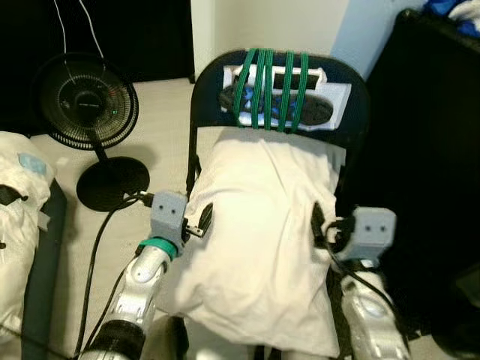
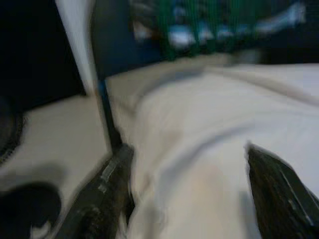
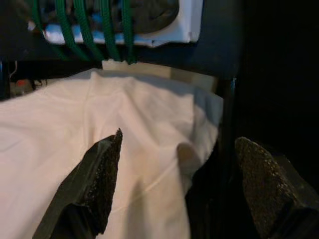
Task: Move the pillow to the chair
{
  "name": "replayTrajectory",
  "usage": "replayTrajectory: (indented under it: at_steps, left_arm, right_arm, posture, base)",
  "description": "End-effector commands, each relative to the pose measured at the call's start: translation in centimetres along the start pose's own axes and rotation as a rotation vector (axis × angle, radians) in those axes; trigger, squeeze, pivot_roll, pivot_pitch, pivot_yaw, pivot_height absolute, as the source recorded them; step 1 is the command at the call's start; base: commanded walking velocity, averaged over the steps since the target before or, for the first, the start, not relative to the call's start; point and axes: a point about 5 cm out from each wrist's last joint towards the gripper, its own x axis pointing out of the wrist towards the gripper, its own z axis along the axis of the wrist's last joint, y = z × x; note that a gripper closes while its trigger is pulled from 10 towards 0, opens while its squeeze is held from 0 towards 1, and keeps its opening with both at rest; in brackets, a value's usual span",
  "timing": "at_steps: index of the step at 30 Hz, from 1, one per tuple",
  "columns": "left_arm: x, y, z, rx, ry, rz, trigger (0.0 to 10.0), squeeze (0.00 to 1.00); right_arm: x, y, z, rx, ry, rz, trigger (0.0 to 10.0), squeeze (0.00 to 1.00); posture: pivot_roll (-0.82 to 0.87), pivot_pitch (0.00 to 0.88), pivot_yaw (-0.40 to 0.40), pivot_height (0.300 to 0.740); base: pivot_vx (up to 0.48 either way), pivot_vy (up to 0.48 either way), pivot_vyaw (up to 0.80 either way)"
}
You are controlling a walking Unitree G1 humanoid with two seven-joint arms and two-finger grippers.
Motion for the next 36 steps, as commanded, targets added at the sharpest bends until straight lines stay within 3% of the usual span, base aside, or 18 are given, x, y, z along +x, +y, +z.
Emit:
replayTrajectory:
  at_steps: [1,6,7,13,17,19,27,28,30,36]
  left_arm:
    - [-0.3,-0.1,0.2,-0.012,-0.004,-0.010,10.0,0.00]
    - [-0.7,-0.2,1.1,-0.007,-0.060,-0.024,10.0,0.00]
    - [-0.3,0.3,1.6,-0.027,-0.079,0.053,10.0,0.00]
    - [0.2,0.9,1.4,-0.058,-0.018,0.132,10.0,0.00]
    - [0.3,1.0,1.5,-0.049,0.000,0.136,10.0,0.00]
    - [0.3,0.7,1.7,-0.024,0.015,0.128,10.0,0.00]
    - [1.0,0.0,1.9,0.028,0.043,0.145,10.0,0.00]
    - [1.6,-0.1,1.1,0.064,0.085,0.176,10.0,0.00]
    - [1.7,-0.1,0.8,0.079,0.101,0.190,10.0,0.00]
    - [1.9,-0.2,0.5,0.024,0.134,0.216,10.0,0.00]
  right_arm:
    - [-0.3,0.1,0.3,0.009,0.002,0.012,10.0,0.00]
    - [-0.6,1.2,0.4,0.010,0.003,0.016,10.0,0.00]
    - [0.4,2.4,0.4,-0.015,0.020,0.037,10.0,0.00]
    - [1.9,3.9,0.6,-0.104,0.042,0.083,10.0,0.00]
    - [2.9,5.0,0.9,-0.061,0.051,0.093,10.0,0.00]
    - [3.4,6.2,1.0,-0.028,0.059,0.152,10.0,0.00]
    - [3.8,6.5,0.0,-0.012,0.119,0.202,10.0,0.00]
    - [3.5,5.8,-1.6,0.037,0.195,0.156,10.0,0.00]
    - [3.4,5.7,-2.1,0.047,0.219,0.141,10.0,0.00]
    - [2.8,5.7,-2.8,0.043,0.239,0.138,10.0,0.00]
  posture:
    - [-0.07,0.012,0.051,0.605]
    - [-0.07,0.005,0.047,0.605]
    - [-0.08,0.002,0.039,0.605]
    - [-0.07,0.000,0.024,0.605]
    - [-0.06,0.000,0.020,0.605]
    - [-0.04,0.000,-0.029,0.614]
    - [-0.02,0.000,-0.072,0.639]
    - [-0.01,0.000,-0.096,0.649]
    - [-0.01,0.000,-0.096,0.654]
    - [-0.03,0.000,-0.065,0.679]
  base:
    - [0.000,0.000,0.00]
    - [0.000,0.000,0.00]
    - [0.000,0.000,0.00]
    - [0.000,0.000,0.00]
    - [0.000,0.000,0.00]
    - [0.000,0.000,0.00]
    - [0.000,0.000,0.00]
    - [0.000,0.000,0.00]
    - [0.000,0.000,0.00]
    - [0.000,0.000,0.00]
